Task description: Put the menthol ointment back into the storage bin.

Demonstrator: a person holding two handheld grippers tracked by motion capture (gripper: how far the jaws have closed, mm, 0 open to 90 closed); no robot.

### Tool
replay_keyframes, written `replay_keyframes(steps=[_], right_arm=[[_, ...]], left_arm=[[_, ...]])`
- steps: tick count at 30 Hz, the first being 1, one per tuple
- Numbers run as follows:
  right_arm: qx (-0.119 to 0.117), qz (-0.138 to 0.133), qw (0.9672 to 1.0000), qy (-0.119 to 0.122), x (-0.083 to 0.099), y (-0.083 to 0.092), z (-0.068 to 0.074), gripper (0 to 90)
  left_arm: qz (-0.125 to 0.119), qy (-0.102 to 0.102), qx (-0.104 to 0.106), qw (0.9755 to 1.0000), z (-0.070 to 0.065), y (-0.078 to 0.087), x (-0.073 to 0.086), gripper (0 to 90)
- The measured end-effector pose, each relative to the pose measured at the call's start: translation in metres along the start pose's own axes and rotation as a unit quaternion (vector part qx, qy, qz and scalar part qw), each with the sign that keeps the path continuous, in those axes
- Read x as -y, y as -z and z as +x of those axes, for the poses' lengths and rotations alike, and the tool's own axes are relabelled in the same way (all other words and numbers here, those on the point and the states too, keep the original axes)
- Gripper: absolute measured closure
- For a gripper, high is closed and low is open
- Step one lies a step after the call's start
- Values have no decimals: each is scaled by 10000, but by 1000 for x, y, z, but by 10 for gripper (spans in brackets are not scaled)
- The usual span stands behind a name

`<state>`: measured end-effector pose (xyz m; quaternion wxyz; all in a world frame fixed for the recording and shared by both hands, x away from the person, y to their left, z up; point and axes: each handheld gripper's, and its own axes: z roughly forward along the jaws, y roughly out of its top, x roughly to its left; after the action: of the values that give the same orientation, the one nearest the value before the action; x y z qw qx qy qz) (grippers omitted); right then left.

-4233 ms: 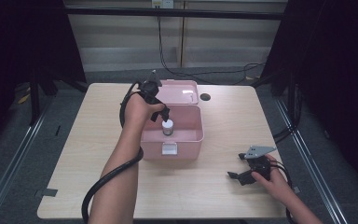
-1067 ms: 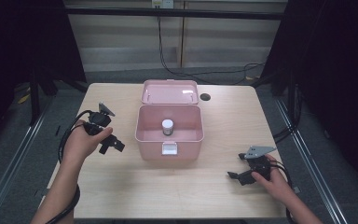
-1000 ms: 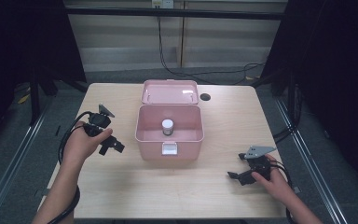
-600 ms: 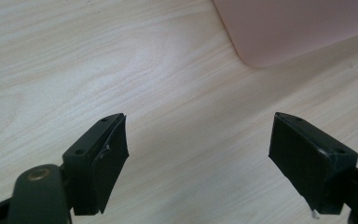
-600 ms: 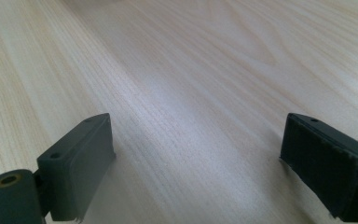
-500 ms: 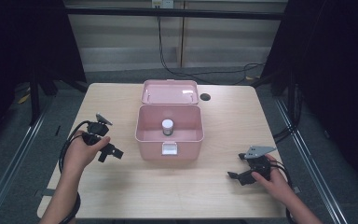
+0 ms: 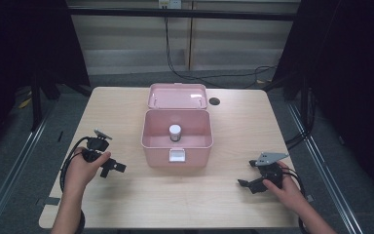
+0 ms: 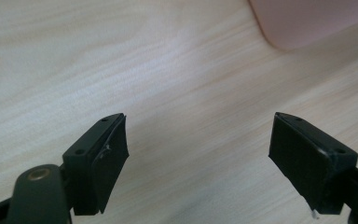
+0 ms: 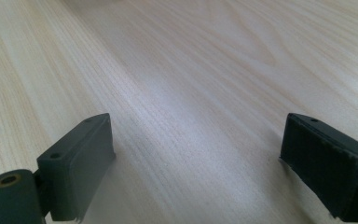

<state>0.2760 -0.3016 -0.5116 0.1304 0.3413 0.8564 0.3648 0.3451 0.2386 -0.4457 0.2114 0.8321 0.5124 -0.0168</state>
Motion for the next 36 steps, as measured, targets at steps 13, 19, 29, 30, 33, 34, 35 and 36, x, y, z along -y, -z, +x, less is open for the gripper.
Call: replay_keyframes(steps=[13,19,29,30,33,34,35,36], right_arm=[[1,0,10000,1,0,0,0,88],[3,-2,10000,-1,0,0,0,88],[2,1,10000,2,0,0,0,88],[1,1,10000,1,0,0,0,88],[2,2,10000,2,0,0,0,88],[-8,-6,10000,-1,0,0,0,88],[-8,-6,10000,-1,0,0,0,88],[4,-2,10000,1,0,0,0,88]], left_arm=[[-51,-207,-112,9997,4,-13,18,193],[-4,-394,-182,9991,4,-18,24,193],[-135,-661,-459,9967,4,-23,28,189],[-165,-722,-505,9960,4,-24,28,186],[-216,-866,-567,9944,3,-26,30,165],[-234,-928,-589,9937,3,-26,30,157],[-234,-928,-589,9937,3,-26,30,156],[-227,-995,-639,9927,2,-27,31,156]])
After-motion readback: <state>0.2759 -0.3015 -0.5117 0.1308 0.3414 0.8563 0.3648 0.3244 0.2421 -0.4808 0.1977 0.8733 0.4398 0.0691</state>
